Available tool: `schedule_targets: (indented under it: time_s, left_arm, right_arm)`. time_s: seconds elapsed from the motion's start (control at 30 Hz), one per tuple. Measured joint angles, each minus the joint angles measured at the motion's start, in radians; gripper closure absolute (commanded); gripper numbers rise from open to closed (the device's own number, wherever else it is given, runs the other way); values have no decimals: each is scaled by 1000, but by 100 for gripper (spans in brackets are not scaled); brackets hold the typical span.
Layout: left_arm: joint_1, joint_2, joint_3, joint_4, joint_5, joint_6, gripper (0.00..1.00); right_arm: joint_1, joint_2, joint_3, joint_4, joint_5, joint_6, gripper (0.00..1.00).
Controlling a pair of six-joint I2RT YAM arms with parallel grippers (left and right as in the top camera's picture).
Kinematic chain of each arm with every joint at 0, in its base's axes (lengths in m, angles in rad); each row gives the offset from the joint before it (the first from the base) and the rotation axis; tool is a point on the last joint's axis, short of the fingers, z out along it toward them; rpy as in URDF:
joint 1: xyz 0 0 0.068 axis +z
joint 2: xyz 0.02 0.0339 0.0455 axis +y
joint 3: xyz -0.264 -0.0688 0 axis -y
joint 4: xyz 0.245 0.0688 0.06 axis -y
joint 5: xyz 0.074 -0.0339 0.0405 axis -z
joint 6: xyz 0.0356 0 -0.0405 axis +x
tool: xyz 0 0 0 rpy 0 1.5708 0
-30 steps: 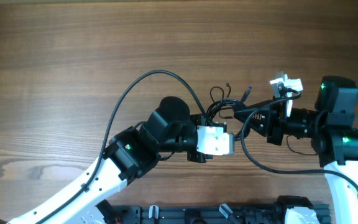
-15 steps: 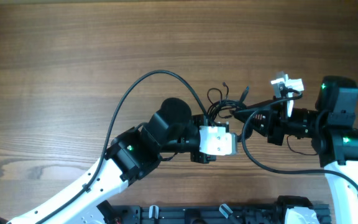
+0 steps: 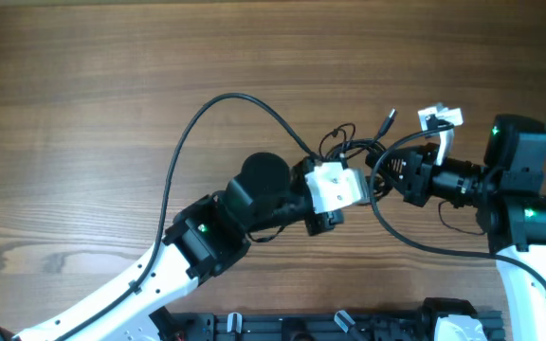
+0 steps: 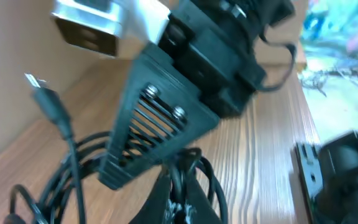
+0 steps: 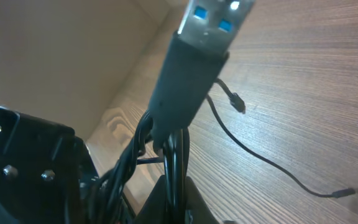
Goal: Untangle cables
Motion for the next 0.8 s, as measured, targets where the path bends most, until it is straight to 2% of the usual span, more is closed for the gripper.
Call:
schedule_targets:
  time_s: [0.1, 0.33, 0.6, 0.8]
  left_arm:
    - [-10, -12, -3, 49, -58, -79, 96]
    - [-11, -50, -19, 98, -123, -124, 96]
    - [-23, -137, -32, 128, -446, -378, 96]
    - [-23, -154, -32, 144, -483, -431, 96]
  right_arm:
    - [0, 0, 10, -13, 2, 8, 96]
    - [11, 0, 21, -22, 19, 39, 96]
    - [20, -3, 32, -22, 31, 68, 96]
    - [20, -3, 32, -8, 68, 109, 96]
